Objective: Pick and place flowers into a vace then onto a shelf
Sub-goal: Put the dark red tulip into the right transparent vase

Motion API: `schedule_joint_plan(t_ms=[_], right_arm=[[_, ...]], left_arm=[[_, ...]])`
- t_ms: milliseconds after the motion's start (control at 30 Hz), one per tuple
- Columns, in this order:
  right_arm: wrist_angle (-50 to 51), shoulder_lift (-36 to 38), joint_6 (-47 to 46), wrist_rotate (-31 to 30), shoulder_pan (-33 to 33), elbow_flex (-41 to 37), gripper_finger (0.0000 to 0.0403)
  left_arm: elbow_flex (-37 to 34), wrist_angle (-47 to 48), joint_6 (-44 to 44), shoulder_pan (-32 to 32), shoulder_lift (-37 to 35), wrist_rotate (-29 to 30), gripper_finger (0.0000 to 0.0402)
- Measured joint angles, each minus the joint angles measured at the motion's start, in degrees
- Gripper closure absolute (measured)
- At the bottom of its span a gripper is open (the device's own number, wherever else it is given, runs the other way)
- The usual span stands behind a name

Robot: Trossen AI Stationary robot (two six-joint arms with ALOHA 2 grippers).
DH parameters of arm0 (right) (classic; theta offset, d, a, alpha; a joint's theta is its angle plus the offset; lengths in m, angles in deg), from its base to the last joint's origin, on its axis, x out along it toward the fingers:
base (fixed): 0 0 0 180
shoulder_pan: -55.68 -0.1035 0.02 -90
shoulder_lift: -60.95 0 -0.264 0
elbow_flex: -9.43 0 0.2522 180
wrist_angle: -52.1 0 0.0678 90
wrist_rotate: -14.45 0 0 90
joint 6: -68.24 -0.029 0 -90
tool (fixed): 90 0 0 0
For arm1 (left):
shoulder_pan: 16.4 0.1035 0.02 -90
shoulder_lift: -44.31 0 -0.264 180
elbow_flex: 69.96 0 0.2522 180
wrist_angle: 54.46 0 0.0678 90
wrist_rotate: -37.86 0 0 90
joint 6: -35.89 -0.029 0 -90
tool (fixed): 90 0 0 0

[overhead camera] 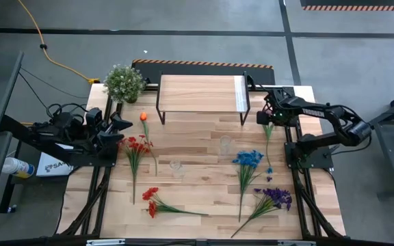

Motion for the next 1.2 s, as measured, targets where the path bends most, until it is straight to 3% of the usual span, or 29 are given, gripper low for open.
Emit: schedule_joint_plan(t_ms=[433, 1200], right_arm=[[-1.16, 0.00, 0.50, -1.34, 0.02, 0.78, 0.0172], [-3.02, -0.09, 2.88, -2.50, 0.09, 0.76, 0.0373]], left_arm=[[0.00, 0.00, 0.00, 0.00, -0.01, -0.03, 0.0043], [0.00, 1.31, 0.00, 0.01, -0.01, -0.07, 0.0043]])
